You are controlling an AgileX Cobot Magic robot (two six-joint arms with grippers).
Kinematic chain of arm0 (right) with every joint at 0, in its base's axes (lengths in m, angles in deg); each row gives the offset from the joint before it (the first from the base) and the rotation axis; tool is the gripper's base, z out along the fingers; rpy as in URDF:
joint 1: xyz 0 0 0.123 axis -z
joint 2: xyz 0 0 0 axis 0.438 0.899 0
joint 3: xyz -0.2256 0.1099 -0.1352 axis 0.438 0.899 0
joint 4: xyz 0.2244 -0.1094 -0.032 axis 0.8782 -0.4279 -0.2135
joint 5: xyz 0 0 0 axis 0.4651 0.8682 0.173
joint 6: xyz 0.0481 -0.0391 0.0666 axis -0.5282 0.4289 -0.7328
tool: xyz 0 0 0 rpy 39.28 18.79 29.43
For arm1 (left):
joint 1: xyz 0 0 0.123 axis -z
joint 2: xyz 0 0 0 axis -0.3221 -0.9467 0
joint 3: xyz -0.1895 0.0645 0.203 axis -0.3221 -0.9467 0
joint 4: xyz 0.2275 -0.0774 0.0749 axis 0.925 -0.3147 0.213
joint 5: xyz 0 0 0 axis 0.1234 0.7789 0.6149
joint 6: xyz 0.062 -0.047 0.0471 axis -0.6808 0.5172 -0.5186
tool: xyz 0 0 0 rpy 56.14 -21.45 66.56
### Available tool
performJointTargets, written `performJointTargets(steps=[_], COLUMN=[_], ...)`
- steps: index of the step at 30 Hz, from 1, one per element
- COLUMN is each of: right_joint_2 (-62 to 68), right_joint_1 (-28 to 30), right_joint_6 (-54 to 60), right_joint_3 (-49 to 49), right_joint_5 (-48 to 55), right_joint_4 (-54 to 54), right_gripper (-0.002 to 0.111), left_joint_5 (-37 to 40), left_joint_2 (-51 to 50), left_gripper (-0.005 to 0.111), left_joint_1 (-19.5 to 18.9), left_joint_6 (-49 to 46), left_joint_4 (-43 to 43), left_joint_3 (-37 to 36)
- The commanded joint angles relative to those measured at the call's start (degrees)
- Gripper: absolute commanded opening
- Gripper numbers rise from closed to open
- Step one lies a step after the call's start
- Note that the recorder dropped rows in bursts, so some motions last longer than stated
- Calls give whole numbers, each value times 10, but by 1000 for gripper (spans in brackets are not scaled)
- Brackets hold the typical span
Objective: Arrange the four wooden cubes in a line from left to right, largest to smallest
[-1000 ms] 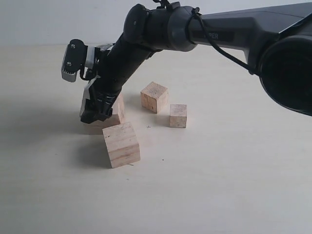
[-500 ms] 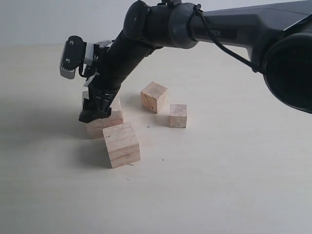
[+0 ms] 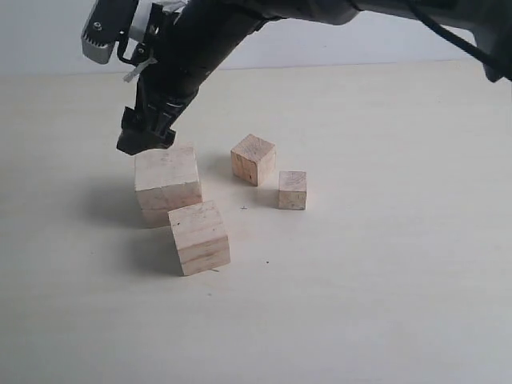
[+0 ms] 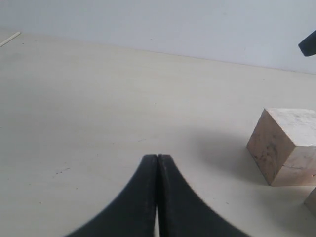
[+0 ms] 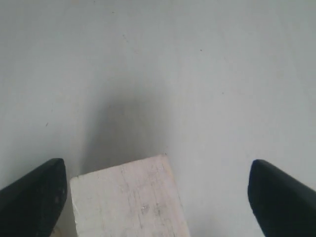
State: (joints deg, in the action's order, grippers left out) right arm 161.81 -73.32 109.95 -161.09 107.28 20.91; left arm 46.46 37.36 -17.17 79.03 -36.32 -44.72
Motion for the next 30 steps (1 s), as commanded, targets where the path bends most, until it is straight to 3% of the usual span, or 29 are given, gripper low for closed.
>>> performJointTargets(steps=[1, 30], right_joint_2=[22, 82], right_joint_1=[0, -6], right_joint_6=[-21, -45], right_joint_3=[-2, -2], right_joint_5=[18, -27], right_joint_4=[-15, -36], right_gripper=[93, 93], left_joint_5=[-6, -6], left_joint_2=[3, 3], left_gripper=[0, 0], left_joint_1=[3, 3], left_joint_6=[-2, -2], left_joint_4=[-3, -3], left_joint_3=[-2, -2])
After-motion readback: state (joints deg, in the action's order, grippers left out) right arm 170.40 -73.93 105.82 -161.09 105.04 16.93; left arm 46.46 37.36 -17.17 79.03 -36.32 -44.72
